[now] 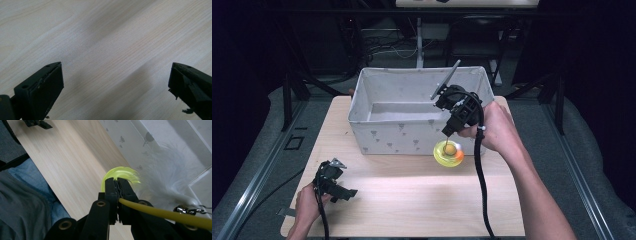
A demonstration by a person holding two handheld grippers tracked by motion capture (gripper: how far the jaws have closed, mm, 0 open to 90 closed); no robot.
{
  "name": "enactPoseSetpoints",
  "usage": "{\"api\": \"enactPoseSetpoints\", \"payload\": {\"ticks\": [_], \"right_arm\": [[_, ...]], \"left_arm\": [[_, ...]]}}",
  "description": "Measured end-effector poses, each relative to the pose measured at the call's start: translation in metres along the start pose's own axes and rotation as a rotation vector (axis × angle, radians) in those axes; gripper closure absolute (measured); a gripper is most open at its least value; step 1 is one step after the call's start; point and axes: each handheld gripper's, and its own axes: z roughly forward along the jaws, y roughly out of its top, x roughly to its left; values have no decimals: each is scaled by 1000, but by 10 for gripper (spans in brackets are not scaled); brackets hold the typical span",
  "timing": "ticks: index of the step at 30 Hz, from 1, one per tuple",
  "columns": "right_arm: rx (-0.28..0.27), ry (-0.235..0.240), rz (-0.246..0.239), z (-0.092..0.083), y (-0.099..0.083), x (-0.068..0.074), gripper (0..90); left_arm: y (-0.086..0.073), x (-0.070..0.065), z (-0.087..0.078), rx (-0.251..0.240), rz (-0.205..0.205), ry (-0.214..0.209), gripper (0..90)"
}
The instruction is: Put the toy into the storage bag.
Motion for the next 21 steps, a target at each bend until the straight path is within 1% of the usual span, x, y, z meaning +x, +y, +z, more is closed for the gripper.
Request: {"api": "enactPoseSetpoints", "payload": {"ticks": [1,3,4,10,12,14,21], "right_arm": [[-1,-6,-1,-2,1,0,876],[-13,8,-8,-6,2,-1,877],[-16,7,-3,-8,2,-1,877],[-6,-13,-9,-16,6,-3,876],[-12,-9,-7,-18,7,-3,876],[-6,-20,-12,-21,9,-4,875],[-5,-20,-16,-30,15,-5,874]], "left_arm": [[0,0,0,-1,-1,2,0],[0,1,0,-2,0,1,0],[0,1,0,-3,0,3,0],[-1,1,-1,-2,-4,8,0],[-1,1,-1,-2,-5,3,0],[-1,1,-1,-1,-4,2,0],[-1,1,-1,0,-4,-1,0]]}}
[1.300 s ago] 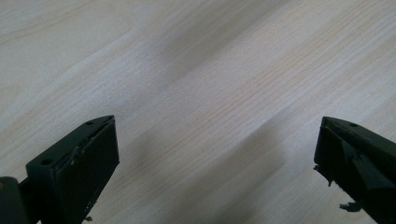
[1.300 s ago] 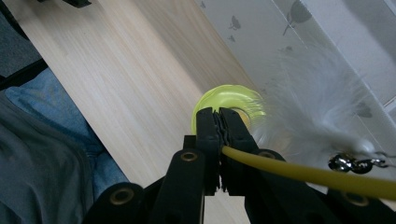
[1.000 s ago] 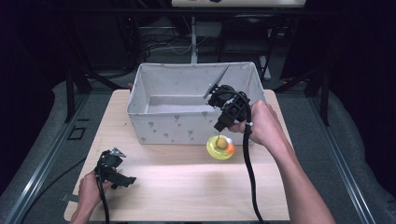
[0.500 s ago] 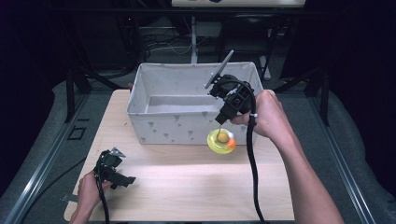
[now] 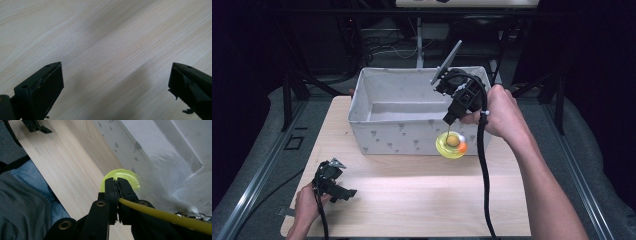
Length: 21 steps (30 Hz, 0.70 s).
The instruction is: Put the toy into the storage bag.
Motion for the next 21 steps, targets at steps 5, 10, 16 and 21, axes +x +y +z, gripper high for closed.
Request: {"api": "enactPoseSetpoints", "payload": {"ticks": [5,10,16,21], "right_arm": [[0,-2,-8,-7,4,-1,875],[2,-15,-8,-15,6,-2,875],[-6,-24,-2,-21,10,-6,875],[-14,-29,11,-28,12,-11,875]], "left_arm": [[0,0,1,0,0,-4,0],[0,-1,0,-3,6,6,0],[0,0,-1,-6,-1,7,0],[0,0,-1,-5,-2,7,0]]}}
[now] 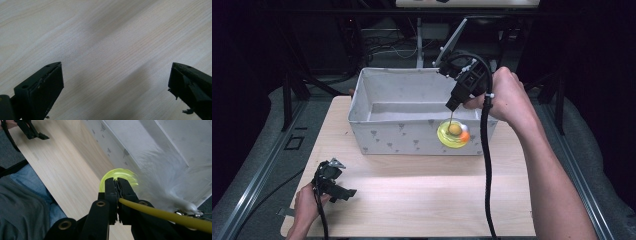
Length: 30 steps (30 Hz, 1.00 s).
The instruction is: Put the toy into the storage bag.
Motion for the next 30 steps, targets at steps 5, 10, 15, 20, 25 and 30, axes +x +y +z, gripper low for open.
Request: {"api": "enactPoseSetpoints", "payload": {"ticks": [5,10,15,20,25,30], "right_arm": [[-4,-11,3,-5,4,-3,876],[-16,-12,26,-11,9,-9,876],[-9,-22,27,-14,15,-15,875],[-7,-41,37,-20,23,-22,876],[-19,-37,59,-24,26,-31,876],[-19,-46,79,-24,29,-39,875]], "left_arm": [[0,1,0,4,4,0,0],[0,1,2,16,4,-8,0],[0,0,1,11,4,-7,0],[-1,1,1,12,6,-10,0],[-1,1,1,13,7,-10,0],[0,0,2,16,13,-10,0]]}}
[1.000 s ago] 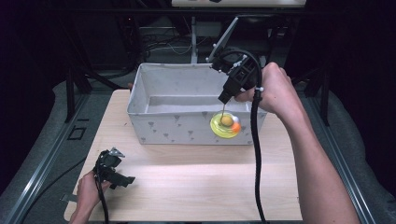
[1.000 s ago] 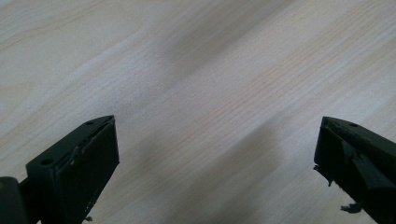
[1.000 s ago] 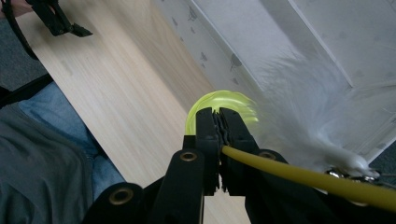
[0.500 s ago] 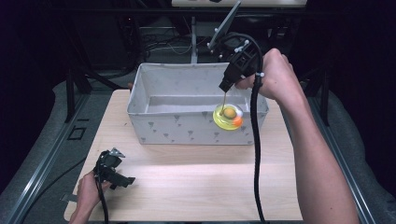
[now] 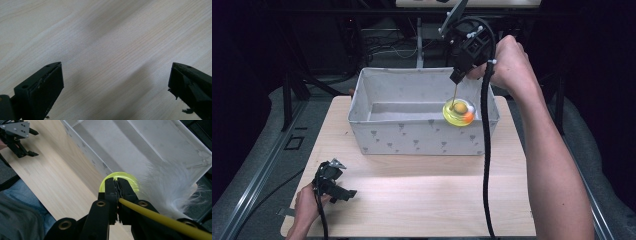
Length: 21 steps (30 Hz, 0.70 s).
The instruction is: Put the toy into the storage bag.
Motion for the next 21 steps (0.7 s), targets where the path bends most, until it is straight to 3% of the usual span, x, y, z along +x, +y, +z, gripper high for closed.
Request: {"api": "enactPoseSetpoints", "payload": {"ticks": [21], "right_arm": [[-10,-12,111,12,11,-44,875]], "left_arm": [[0,0,2,1,-3,-2,0]]}}
